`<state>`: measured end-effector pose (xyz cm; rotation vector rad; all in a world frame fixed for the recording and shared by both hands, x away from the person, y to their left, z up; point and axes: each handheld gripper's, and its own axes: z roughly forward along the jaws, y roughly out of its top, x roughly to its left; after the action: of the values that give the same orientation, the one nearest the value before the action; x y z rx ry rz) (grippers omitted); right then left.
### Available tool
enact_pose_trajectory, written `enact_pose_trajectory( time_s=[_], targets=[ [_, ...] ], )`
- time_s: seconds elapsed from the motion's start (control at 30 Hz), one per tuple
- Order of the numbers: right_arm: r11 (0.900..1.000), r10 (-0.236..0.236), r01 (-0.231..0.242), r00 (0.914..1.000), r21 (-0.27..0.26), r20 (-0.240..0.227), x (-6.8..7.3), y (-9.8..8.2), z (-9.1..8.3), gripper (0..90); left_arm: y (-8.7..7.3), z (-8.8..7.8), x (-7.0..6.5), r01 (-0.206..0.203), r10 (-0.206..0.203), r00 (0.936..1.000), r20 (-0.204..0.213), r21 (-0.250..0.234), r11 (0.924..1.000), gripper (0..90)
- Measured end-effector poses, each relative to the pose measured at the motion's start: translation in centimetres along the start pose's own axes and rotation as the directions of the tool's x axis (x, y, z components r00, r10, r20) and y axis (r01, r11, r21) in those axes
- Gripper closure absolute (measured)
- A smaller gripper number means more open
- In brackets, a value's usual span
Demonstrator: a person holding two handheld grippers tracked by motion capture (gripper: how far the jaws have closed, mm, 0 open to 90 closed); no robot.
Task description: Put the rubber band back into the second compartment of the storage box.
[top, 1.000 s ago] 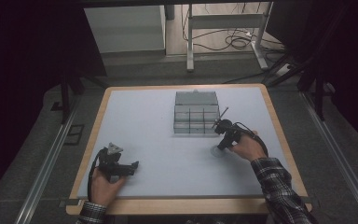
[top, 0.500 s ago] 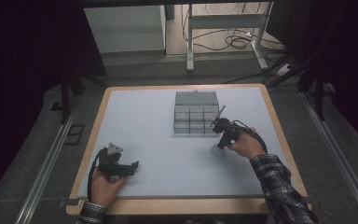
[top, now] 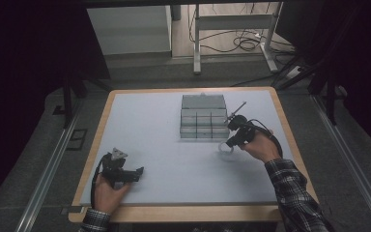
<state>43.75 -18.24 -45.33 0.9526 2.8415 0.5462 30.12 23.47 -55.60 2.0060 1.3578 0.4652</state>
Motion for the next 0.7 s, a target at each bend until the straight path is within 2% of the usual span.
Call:
enact_pose_trajectory(
  time_s=[0.33,0.7],
  targets=[
    [0.996,0.039,-0.04,0.9992,-0.086,-0.008,-0.8,0.2,-1.0,81.8,0.0,0.0,0.0,0.001,-0.001,1.0,0.0,0.0,1.0,1.7],
    [0.981,0.077,-0.073,0.997,-0.179,0.014,-1.6,0.9,-1.6,81.8,0.0,0.0,0.0,0.0,0.0,1.0,0.0,-0.001,1.0,1.7]
  ],
)
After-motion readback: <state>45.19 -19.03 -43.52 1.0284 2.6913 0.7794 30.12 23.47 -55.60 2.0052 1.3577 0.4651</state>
